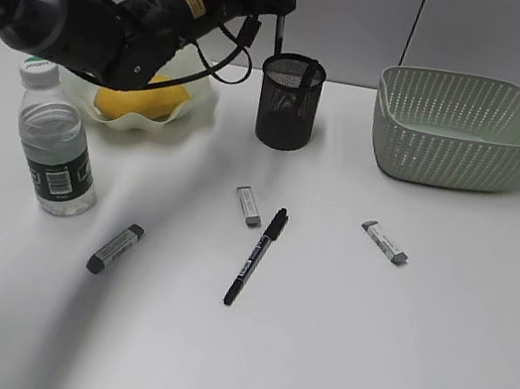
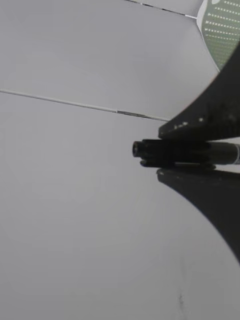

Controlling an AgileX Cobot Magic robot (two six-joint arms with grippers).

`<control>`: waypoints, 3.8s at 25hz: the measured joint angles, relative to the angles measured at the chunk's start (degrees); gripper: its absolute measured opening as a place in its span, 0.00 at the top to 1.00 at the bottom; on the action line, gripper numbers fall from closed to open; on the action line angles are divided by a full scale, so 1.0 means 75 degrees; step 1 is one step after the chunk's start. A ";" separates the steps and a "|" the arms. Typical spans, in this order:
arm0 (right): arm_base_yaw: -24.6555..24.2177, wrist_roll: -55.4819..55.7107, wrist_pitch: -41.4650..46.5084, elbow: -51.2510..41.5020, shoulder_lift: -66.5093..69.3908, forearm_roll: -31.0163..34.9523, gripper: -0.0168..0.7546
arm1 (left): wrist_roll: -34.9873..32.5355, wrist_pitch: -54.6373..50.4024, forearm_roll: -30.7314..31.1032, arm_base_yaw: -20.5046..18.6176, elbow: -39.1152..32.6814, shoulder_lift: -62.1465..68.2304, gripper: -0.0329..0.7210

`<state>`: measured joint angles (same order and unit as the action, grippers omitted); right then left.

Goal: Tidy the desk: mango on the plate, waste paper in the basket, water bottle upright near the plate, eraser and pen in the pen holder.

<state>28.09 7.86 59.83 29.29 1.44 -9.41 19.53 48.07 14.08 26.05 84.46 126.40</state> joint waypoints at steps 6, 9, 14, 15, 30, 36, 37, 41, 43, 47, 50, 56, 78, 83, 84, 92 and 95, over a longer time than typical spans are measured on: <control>0.0000 0.0000 0.0000 0.0000 0.0000 0.0000 0.36 | 0.0000 0.0399 0.0008 0.0000 0.0000 0.0255 0.81; 0.0000 0.0007 0.0000 0.0000 0.0000 0.0000 0.36 | -0.0005 0.0361 0.0008 0.0000 0.0000 0.0271 0.78; 0.0000 0.0007 0.0000 0.0000 0.0000 0.0000 0.36 | -0.0005 0.0329 0.0008 0.0000 0.0000 0.0271 0.47; 0.0000 0.0007 0.0000 0.0000 0.0000 0.0000 0.36 | -0.0005 0.0329 0.0008 0.0000 0.0000 0.0271 0.42; 0.0000 0.0007 0.0000 0.0000 0.0000 0.0000 0.36 | -0.0032 -0.5375 0.0978 -0.0032 -0.2329 -0.4674 0.40; 0.0000 0.0007 0.0000 0.0000 0.0000 0.0000 0.36 | 0.0095 -0.9105 0.0983 -0.0058 -0.4232 -0.8195 0.42; 0.0000 0.0007 0.0000 0.0000 0.0000 -0.0007 0.36 | 0.0273 -0.9962 0.0976 -0.0058 -0.4330 -0.8803 0.42; 0.0000 0.0007 0.0000 0.0000 0.0000 -0.0023 0.36 | 0.0806 -1.2810 0.0874 -0.0058 -0.4442 -1.1028 0.43; 0.0000 0.0007 0.0000 0.0000 0.0000 -0.0031 0.36 | 0.0850 -1.3554 0.0681 -0.0058 -0.4465 -1.1986 0.43; 0.0000 0.0007 0.0000 0.0000 0.0000 -0.0031 0.36 | 0.0889 -1.4630 0.0307 -0.0058 -0.4989 -1.3422 0.43; 0.0000 0.0007 0.0000 0.0000 0.0000 -0.0031 0.36 | 0.0640 -1.4972 0.0227 -0.0058 -0.5766 -1.4204 0.43; 0.0000 0.0007 -0.0720 0.0233 0.0552 -0.0034 0.36 | -0.0748 -1.4587 -0.0679 -0.0058 -0.7082 -1.5326 0.45; 0.0000 0.0007 -0.5295 0.3369 1.0937 0.1496 0.41 | -0.1279 -1.4517 -0.1086 -0.3429 -0.7140 -1.6897 0.56; 0.0211 0.0015 -0.3976 0.4914 1.3228 0.2101 0.41 | -0.1517 -1.4517 -0.1268 -0.3881 -0.7140 -1.6897 0.56; 0.0260 0.0029 -0.3681 0.5169 1.3629 0.2309 0.40 | -0.1534 -1.4517 -0.1276 -0.3881 -0.7140 -1.6897 0.56; 0.0475 0.1102 -0.2178 0.7212 1.5784 0.3566 0.38 | -0.1567 -1.4517 -0.1292 -0.3881 -0.7140 -1.6897 0.56; 0.0585 0.1859 -0.1737 0.7790 1.6343 0.3453 0.38 | -0.1567 -1.4517 -0.1292 -0.3881 -0.7140 -1.6897 0.56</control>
<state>32.48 21.80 46.80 87.72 124.01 16.48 7.78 -60.81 4.40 -3.05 30.91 -0.33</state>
